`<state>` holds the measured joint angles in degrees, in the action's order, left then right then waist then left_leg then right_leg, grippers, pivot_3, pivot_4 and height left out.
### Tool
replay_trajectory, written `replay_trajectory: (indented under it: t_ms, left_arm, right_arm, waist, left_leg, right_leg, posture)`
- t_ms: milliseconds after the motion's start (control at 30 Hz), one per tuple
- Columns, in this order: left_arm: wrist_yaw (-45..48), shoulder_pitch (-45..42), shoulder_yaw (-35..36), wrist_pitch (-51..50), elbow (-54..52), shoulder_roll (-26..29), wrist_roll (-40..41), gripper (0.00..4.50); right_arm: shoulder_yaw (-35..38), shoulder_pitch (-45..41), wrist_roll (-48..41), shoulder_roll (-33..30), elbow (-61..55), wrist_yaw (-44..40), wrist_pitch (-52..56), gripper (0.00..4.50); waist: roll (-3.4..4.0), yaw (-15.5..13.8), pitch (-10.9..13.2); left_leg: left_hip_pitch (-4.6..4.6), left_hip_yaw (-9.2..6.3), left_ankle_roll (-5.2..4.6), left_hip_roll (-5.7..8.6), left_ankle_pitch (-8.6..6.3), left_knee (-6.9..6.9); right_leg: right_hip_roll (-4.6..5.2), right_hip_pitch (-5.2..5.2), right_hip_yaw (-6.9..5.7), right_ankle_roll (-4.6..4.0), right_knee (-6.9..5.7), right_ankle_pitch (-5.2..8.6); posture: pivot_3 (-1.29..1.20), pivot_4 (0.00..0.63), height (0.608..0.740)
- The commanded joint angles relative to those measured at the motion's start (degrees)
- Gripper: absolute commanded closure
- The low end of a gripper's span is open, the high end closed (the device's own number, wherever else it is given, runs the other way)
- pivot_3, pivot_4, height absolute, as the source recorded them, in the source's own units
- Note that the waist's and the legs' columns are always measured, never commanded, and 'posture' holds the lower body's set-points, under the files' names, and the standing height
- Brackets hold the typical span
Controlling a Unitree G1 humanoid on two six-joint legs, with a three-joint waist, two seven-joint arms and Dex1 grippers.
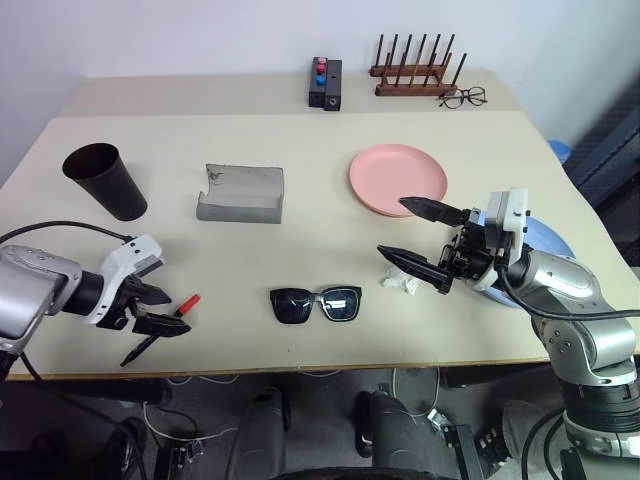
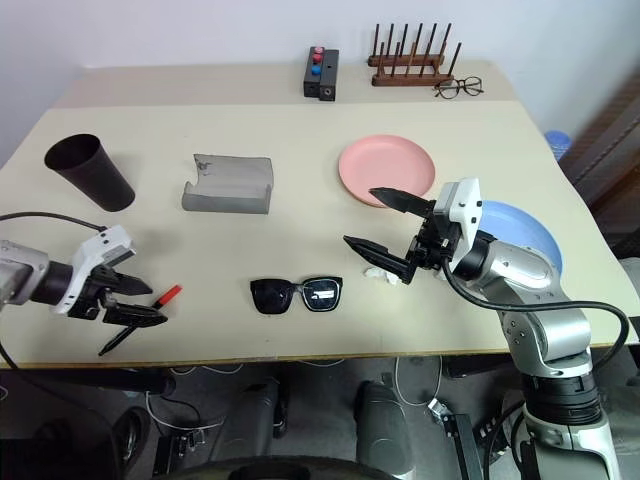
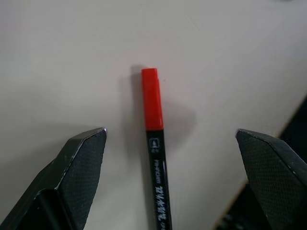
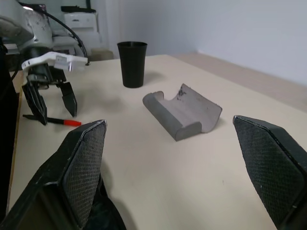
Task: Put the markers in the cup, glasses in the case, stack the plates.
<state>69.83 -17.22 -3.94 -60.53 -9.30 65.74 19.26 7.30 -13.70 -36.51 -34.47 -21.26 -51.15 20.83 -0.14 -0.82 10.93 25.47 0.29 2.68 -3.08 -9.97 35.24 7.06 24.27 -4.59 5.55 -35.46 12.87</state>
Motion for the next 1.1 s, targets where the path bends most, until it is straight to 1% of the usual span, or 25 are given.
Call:
replay_trajectory:
  t_ms: [33, 167, 267, 300, 467, 567, 633, 700, 767, 900, 933, 1000, 1100]
  left_arm:
    - [-5.4, 2.0, -2.4, -0.4, -1.5, -1.7, -2.0, 0.79]
    - [-8.0, 0.0, -1.3, 0.0, 1.5, -4.0, -1.7, 2.78]
    - [-7.5, -0.7, -1.6, 0.9, 2.8, -3.8, -1.6, 4.35]
    - [-7.2, -0.8, -1.5, 0.8, 3.0, -3.8, -1.3, 4.44]
    - [-5.5, -0.4, -1.5, 1.6, 3.7, -2.9, -0.6, 4.44]
    - [-4.4, -1.5, 0.8, 3.2, 5.2, -2.7, 0.3, 4.44]
    - [-4.5, -4.9, 4.0, 3.0, 8.3, -3.7, 1.9, 4.44]
    - [-5.6, -7.9, 6.8, 6.8, 11.5, -4.9, 2.3, 4.44]
    - [-10.2, -12.4, 10.4, 11.7, 15.7, -7.8, 1.7, 4.44]
    - [-15.0, -20.8, 14.3, 21.4, 21.4, -11.2, 1.0, 4.44]
    - [-15.7, -22.5, 16.2, 23.0, 22.5, -12.7, 2.3, 4.44]
    - [-17.0, -24.8, 18.9, 25.8, 24.1, -14.8, 3.8, 4.44]
    - [-19.5, -26.5, 21.6, 31.0, 25.4, -17.1, 4.2, 4.44]
  right_arm:
    - [0.9, -0.5, -0.4, 0.2, -1.4, 0.3, -1.1, 0.17]
    - [1.0, -0.4, -0.2, 0.1, -1.2, 0.2, -1.2, 0.17]
    - [0.9, -0.2, 0.0, 0.3, -1.4, 0.4, -1.4, 0.17]
    - [0.8, -0.2, 0.0, 0.3, -1.4, 0.4, -1.4, 0.17]
    - [0.6, -0.3, -0.1, 0.3, -1.7, 0.5, -1.3, 0.17]
    - [0.1, -0.1, -0.4, 0.3, -2.2, 0.1, -0.9, 0.17]
    - [-0.1, 0.0, -1.2, 0.0, -2.8, -0.5, -0.3, 0.17]
    - [-0.1, 0.0, -2.4, -0.4, -3.5, -1.1, 0.7, 0.17]
    - [-0.1, -0.1, -3.4, -0.6, -3.8, -1.7, 1.4, 0.17]
    - [-0.2, -0.9, -4.2, -0.6, -3.4, -2.9, 1.8, 0.17]
    - [-0.1, -1.4, -4.8, -0.3, -3.2, -2.9, 2.0, 0.17]
    - [0.1, -2.2, -5.3, 0.3, -3.0, -2.7, 2.0, 0.17]
    - [-0.1, -3.5, -4.1, 1.1, -2.0, -1.6, 0.8, 0.17]
  waist:
    - [0.17, -0.3, -0.1]
    - [0.42, -0.3, -0.2]
    - [0.46, -0.3, -0.3]
    - [0.46, -0.2, -0.3]
    - [0.47, -0.2, -0.3]
    - [0.46, 0.0, -0.3]
    - [0.46, -0.1, -0.3]
    - [0.35, -0.2, -0.2]
    - [0.19, -0.1, -0.1]
    - [-0.02, 0.1, -0.1]
    - [-0.02, 0.1, -0.1]
    - [-0.04, 0.2, -0.1]
    - [-0.06, 0.3, 0.0]
  left_leg:
    - [-0.06, 0.0, 0.02, 0.0, -0.01, 0.0]
    - [-0.08, 0.0, 0.06, 0.01, -0.04, 0.01]
    - [-0.07, 0.0, 0.01, 0.02, -0.01, 0.01]
    - [-0.07, 0.0, 0.01, 0.02, -0.01, 0.01]
    - [-0.06, 0.0, 0.01, 0.02, -0.01, 0.01]
    - [-0.04, 0.0, 0.02, 0.02, -0.01, 0.0]
    - [-0.01, 0.0, 0.01, 0.02, -0.01, -0.01]
    - [0.06, -0.01, 0.0, 0.02, 0.0, 0.01]
    - [0.17, -0.02, -0.01, 0.02, 0.01, 0.04]
    - [0.18, -0.01, -0.02, 0.03, 0.02, 0.05]
    - [0.18, 0.0, -0.03, 0.03, 0.02, 0.05]
    - [0.17, 0.02, -0.03, 0.03, 0.02, 0.04]
    - [0.1, 0.03, -0.03, 0.03, 0.02, 0.04]
  right_leg:
    - [0.0, 0.05, 0.0, 0.0, 0.02, 0.0]
    - [0.0, -0.01, 0.0, 0.0, 0.12, 0.0]
    - [0.0, -0.02, 0.0, 0.0, 0.12, 0.0]
    - [0.0, -0.03, 0.0, 0.0, 0.12, 0.0]
    - [0.0, -0.02, 0.0, 0.0, 0.12, 0.0]
    - [0.0, -0.02, 0.0, 0.0, 0.14, 0.0]
    - [0.0, -0.02, 0.0, 0.0, 0.14, 0.0]
    - [0.0, -0.04, -0.01, 0.0, 0.11, 0.0]
    - [-0.01, -0.04, -0.01, 0.0, 0.05, -0.01]
    - [-0.02, -0.05, -0.01, 0.01, 0.04, -0.04]
    - [-0.02, -0.06, 0.0, 0.01, 0.03, -0.06]
    - [-0.02, -0.06, 0.0, -0.1, 0.0, -0.19]
    - [-0.03, -0.07, 0.0, 0.01, -0.07, -0.26]
  posture:
    - [0.0, 0.15, 0.74]
    - [0.0, 0.15, 0.74]
    - [0.0, 0.15, 0.74]
    - [0.0, 0.15, 0.74]
    - [0.0, 0.15, 0.74]
    - [0.0, 0.15, 0.74]
    - [0.0, 0.15, 0.74]
    - [0.0, 0.15, 0.74]
    - [0.0, 0.15, 0.74]
    - [0.0, 0.15, 0.74]
    - [0.0, 0.15, 0.74]
    - [0.0, 0.15, 0.74]
    - [0.0, 0.15, 0.74]
